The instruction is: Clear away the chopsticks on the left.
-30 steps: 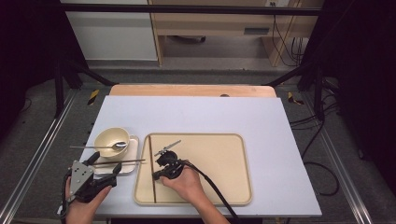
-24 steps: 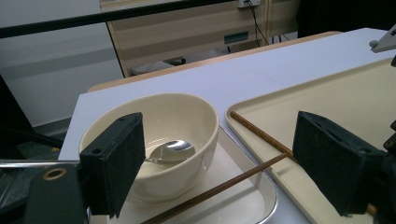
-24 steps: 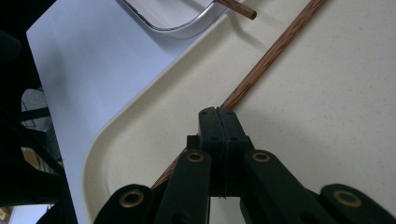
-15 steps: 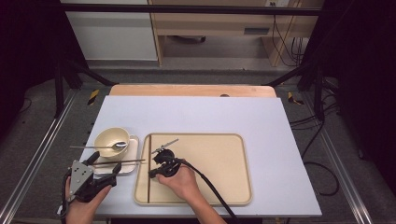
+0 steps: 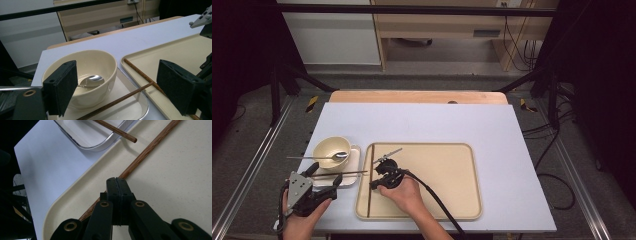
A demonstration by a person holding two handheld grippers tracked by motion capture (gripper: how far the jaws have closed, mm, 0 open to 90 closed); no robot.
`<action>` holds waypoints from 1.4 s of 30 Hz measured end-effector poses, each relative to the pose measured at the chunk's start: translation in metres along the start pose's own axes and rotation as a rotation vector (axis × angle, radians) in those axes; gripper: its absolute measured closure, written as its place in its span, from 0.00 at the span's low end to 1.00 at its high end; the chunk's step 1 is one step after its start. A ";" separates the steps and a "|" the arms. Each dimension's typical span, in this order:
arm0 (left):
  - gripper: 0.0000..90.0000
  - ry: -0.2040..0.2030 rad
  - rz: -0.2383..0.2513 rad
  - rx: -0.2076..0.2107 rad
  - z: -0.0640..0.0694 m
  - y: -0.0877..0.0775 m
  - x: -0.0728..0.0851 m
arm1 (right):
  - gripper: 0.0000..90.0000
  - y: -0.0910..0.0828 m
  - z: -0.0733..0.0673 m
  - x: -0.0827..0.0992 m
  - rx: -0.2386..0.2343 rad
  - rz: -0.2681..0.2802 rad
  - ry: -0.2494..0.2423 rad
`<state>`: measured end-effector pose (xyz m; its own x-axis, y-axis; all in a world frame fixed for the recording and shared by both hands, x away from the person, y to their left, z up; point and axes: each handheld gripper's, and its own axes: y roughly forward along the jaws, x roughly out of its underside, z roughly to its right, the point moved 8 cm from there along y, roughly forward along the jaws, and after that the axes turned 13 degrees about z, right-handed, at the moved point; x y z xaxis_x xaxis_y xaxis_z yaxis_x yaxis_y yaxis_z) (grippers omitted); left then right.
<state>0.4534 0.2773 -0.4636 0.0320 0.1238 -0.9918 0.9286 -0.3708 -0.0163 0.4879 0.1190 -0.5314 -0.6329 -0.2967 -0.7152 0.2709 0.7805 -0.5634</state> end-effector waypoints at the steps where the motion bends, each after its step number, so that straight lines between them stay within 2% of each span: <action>1: 0.19 0.000 -0.001 0.001 0.000 0.000 0.000 | 1.00 0.000 0.000 0.000 0.001 -0.001 -0.001; 14: 0.19 0.002 -0.002 0.003 0.000 0.000 0.000 | 1.00 -0.005 0.002 0.001 0.009 0.001 -0.022; 16: 0.19 0.002 -0.002 0.003 0.000 0.000 0.000 | 1.00 -0.007 0.002 0.000 0.011 0.003 -0.011; 18: 0.19 0.003 -0.003 0.003 0.000 0.000 0.000 | 1.00 -0.009 0.004 0.000 0.009 0.004 -0.023; 37: 0.19 0.006 -0.005 0.008 0.001 0.000 0.001 | 1.00 -0.015 0.008 0.001 0.022 0.012 -0.019; 40: 0.19 0.009 -0.002 0.010 0.001 0.000 0.000 | 1.00 -0.018 0.009 0.000 0.027 0.023 -0.044; 42: 0.19 0.012 0.001 0.011 0.000 -0.001 -0.001 | 0.94 -0.022 0.009 0.000 0.023 0.035 -0.071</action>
<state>0.4527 0.2771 -0.4629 0.0371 0.1347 -0.9902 0.9245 -0.3808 -0.0172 0.4890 0.0968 -0.5228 -0.5700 -0.3087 -0.7614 0.3086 0.7784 -0.5466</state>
